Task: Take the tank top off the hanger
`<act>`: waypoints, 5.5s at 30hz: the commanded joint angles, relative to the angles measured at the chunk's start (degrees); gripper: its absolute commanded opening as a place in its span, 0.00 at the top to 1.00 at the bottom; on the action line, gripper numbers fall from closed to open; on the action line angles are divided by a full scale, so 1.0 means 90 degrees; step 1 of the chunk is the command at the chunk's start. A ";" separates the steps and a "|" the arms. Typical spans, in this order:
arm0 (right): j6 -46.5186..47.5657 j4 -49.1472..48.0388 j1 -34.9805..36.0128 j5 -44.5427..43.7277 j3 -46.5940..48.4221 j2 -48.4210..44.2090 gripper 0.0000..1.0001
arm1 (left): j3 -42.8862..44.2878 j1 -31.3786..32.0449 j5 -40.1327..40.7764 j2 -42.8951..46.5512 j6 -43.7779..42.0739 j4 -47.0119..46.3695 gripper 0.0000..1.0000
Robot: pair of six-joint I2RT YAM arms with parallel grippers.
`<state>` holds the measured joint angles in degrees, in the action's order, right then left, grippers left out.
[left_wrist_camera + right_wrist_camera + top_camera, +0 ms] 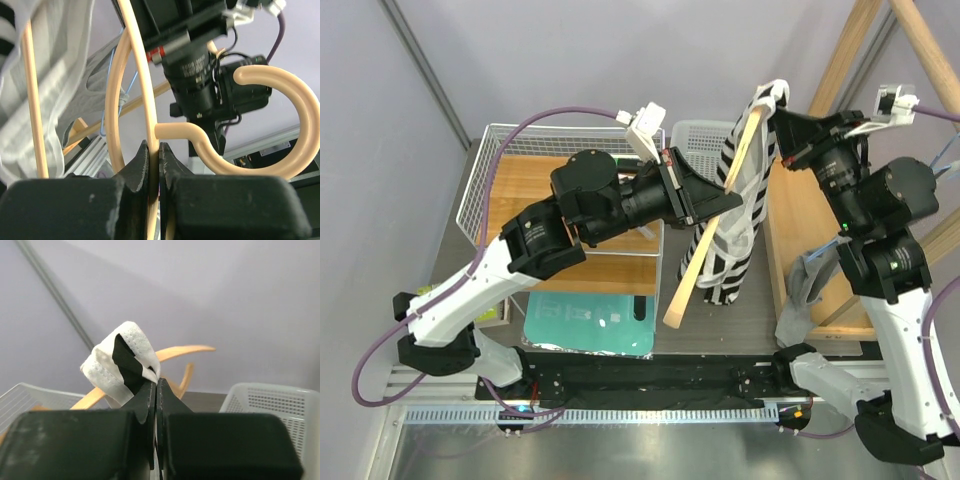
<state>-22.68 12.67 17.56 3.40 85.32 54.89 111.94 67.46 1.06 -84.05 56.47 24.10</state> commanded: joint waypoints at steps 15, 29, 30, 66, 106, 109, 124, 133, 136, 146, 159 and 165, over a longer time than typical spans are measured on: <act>0.0743 -0.1319 0.0002 -0.1199 0.2402 0.1937 0.99 | 0.0199 0.0063 -0.0509 0.0852 -0.1370 -0.0207 1.00; 0.1230 -0.2968 0.0002 -0.0593 0.5296 0.4486 0.99 | -0.0376 0.0063 -0.0518 0.1458 -0.2309 -0.0382 1.00; 0.1279 -0.3125 0.0002 -0.0573 0.5286 0.4583 0.99 | -0.0435 0.0073 -0.0547 0.1506 -0.2309 -0.0402 1.00; 0.0948 -0.2406 0.0197 -0.1382 -0.0036 0.3267 0.99 | -0.0621 0.0082 -0.1192 0.1692 -0.1714 -0.0900 1.00; -0.0059 0.4402 0.0207 0.2040 -0.0349 -0.1293 0.19 | -0.0221 0.0082 0.0370 0.0560 -0.1372 -0.1778 1.00; 0.0039 0.4452 0.0197 0.3164 -0.0086 -0.1616 0.18 | -0.0260 0.0073 0.0613 0.0424 -0.1216 -0.2012 1.00; -0.0224 0.2676 0.0197 0.5325 -0.0173 -0.1080 0.32 | 0.0813 0.0073 0.1210 -0.0758 -0.1079 -0.1926 1.00; -0.0371 0.2333 0.0197 0.5159 -0.0271 -0.1041 0.49 | 0.0707 0.0053 0.1386 -0.0827 -0.0962 -0.1857 1.00; -0.0527 0.2177 0.0197 0.5063 -0.0485 -0.1128 0.54 | 0.0619 0.0053 0.1425 -0.0788 -0.0903 -0.2013 1.00; -0.1658 0.0839 0.0207 0.4692 -0.1374 -0.1431 0.91 | 0.0404 0.0053 0.1503 -0.0759 -0.0639 -0.2190 1.00; -0.2968 0.0291 0.0197 0.3277 -0.1502 -0.1676 0.99 | -0.0270 0.0053 0.1250 0.0188 -0.1030 -0.2140 0.27; -0.3476 0.0273 0.0197 0.2105 -0.1297 -0.1072 0.99 | -0.0504 0.0063 0.0801 0.0929 -0.1253 -0.2014 0.27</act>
<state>-49.87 18.74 19.35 31.73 70.67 41.04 108.62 67.85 11.60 -81.49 48.36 8.23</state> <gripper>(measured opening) 0.091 0.740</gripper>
